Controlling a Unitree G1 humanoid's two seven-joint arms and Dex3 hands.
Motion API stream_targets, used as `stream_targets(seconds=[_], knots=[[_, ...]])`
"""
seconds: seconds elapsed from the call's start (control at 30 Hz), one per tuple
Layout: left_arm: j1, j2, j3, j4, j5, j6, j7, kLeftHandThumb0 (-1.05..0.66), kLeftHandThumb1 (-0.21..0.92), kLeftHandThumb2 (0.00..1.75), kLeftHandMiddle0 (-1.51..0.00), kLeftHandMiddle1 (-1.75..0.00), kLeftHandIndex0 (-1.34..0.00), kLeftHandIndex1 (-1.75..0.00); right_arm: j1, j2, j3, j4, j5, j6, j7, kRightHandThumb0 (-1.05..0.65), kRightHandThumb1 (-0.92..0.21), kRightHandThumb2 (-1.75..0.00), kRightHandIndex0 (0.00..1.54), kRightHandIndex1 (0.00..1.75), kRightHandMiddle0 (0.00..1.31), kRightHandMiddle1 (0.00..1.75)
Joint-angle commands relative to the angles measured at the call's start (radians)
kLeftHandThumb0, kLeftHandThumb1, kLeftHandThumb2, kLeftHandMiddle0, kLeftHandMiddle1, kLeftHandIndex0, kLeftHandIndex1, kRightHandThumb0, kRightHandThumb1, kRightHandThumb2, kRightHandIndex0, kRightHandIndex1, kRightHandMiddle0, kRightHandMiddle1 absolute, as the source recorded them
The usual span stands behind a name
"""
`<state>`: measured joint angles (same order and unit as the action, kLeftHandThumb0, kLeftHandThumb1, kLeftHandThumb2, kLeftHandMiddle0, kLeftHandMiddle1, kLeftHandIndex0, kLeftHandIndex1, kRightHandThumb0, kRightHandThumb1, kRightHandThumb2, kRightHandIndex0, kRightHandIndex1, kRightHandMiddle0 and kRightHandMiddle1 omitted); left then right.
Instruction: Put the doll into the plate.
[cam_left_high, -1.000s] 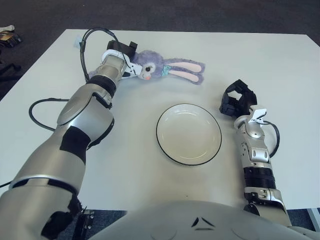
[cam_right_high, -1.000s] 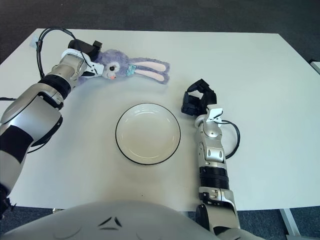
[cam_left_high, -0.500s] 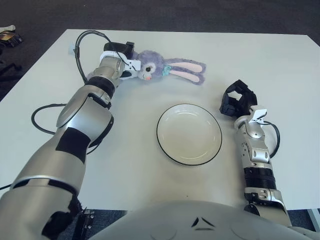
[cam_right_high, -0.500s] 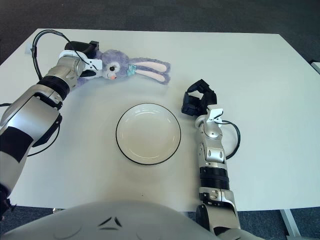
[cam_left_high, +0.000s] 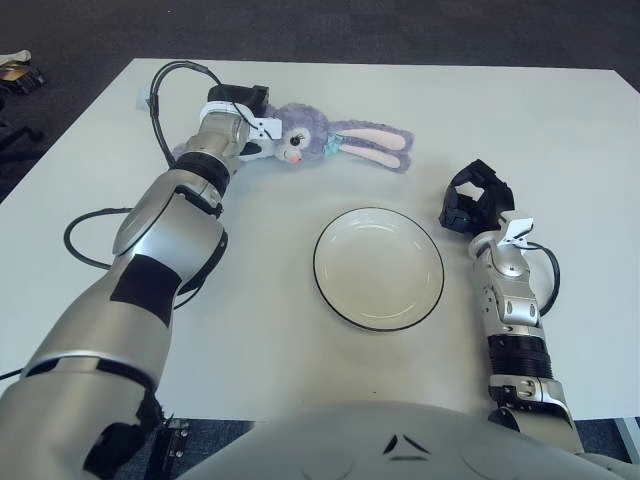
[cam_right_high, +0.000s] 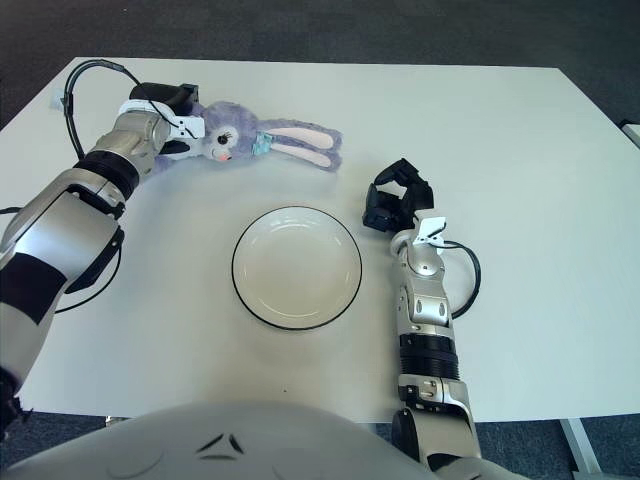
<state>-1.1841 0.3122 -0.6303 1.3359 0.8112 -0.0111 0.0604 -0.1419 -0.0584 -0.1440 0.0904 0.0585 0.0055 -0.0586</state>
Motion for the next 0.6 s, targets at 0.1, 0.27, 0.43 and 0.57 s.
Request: stream_targets(seconds=[0.1, 0.27, 0.43, 0.57], knots=[[0.066, -0.028, -0.007, 0.029, -0.008, -0.023, -0.074, 0.00, -0.16, 1.68, -1.05, -1.23, -0.88, -1.75, 0.049, 0.007, 0.007, 0.034, 0.002, 0.043, 0.008, -0.50, -0.28, -1.37, 1.36, 1.75, 0.64, 1.75], [0.065, -0.031, 0.016, 0.028, -0.030, -0.016, -0.083, 0.00, -0.15, 1.68, -1.07, -1.25, -0.85, -1.75, 0.049, 0.004, 0.009, 0.035, 0.000, 0.039, 0.012, -0.51, -0.26, -1.39, 1.35, 1.75, 0.66, 1.75], [0.063, -0.034, 0.027, 0.027, -0.036, -0.011, -0.086, 0.00, -0.14, 1.67, -1.07, -1.26, -0.82, -1.75, 0.048, 0.000, 0.007, 0.039, 0.001, 0.041, 0.017, -0.50, -0.26, -1.39, 1.35, 1.75, 0.66, 1.75], [0.063, -0.033, 0.036, 0.025, -0.040, -0.017, -0.074, 0.00, -0.14, 1.67, -1.07, -1.25, -0.83, -1.75, 0.045, -0.004, 0.005, 0.049, 0.007, 0.040, 0.028, -0.50, -0.28, -1.37, 1.35, 1.75, 0.65, 1.75]])
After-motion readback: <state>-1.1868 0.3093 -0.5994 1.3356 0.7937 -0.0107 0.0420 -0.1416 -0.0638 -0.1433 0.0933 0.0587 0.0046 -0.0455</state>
